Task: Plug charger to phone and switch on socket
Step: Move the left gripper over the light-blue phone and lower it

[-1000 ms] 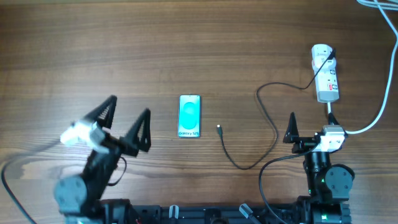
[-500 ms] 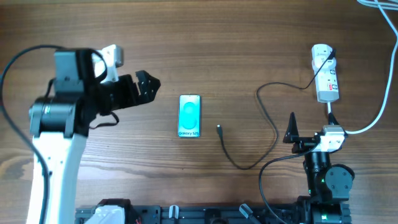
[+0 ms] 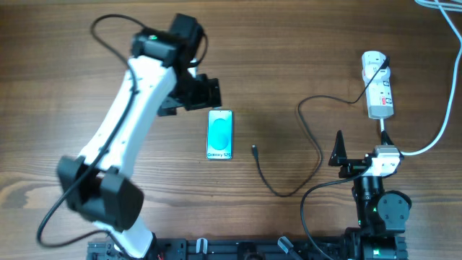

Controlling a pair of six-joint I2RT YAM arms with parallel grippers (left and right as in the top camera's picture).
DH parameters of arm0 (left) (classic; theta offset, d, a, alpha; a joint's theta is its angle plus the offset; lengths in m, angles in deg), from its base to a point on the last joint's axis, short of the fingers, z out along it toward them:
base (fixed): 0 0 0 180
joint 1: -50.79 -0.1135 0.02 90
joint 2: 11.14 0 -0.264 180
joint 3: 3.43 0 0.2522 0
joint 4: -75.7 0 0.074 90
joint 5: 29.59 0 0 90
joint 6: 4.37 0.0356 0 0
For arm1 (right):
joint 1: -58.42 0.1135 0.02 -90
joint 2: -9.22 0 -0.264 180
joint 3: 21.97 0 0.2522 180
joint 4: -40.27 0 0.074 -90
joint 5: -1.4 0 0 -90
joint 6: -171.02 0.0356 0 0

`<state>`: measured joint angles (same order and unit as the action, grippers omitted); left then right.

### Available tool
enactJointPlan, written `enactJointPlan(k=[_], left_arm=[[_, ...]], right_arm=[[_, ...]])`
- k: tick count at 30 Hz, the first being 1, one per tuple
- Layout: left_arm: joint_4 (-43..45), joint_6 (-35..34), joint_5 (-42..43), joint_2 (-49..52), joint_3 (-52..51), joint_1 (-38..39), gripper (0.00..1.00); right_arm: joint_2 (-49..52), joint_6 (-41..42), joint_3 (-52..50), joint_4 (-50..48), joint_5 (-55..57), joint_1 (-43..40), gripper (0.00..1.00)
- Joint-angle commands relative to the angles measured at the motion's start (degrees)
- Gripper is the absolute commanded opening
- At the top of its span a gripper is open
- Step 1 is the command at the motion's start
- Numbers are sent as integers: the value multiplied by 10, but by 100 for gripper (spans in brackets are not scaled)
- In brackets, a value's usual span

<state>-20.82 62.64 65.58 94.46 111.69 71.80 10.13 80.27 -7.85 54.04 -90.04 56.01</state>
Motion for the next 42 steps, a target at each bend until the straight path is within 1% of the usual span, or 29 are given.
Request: enactJointPlan(k=[1, 7, 11, 17, 21, 23, 27, 29, 31, 42], left_arm=[[14, -15, -18, 41, 7, 28, 100], [35, -25, -21, 94, 6, 56, 100], [75, -26, -23, 114, -15, 59, 100], [174, -30, -23, 116, -104, 63, 100], [221, -33, -23, 116, -152, 72, 100], [237, -49, -23, 117, -165, 77, 100], [256, -59, -29, 118, -172, 89, 100], [256, -60, -66, 119, -172, 92, 100], [256, -60, -76, 119, -173, 92, 100], [284, -60, -72, 119, -194, 97, 100]], right_arm=[[-3, -6, -1, -2, -5, 0, 100], [-3, -6, -1, -2, -5, 0, 100], [-3, -6, -1, -2, -5, 0, 100], [-3, -6, -1, -2, -5, 0, 100], [-3, -6, -1, -2, -5, 0, 100], [-3, -6, -1, -2, -5, 0, 100], [-3, -6, -1, -2, -5, 0, 100], [-3, -6, -1, -2, -5, 0, 100], [-3, -6, -1, -2, -5, 0, 100], [-3, -6, -1, -2, -5, 0, 100]])
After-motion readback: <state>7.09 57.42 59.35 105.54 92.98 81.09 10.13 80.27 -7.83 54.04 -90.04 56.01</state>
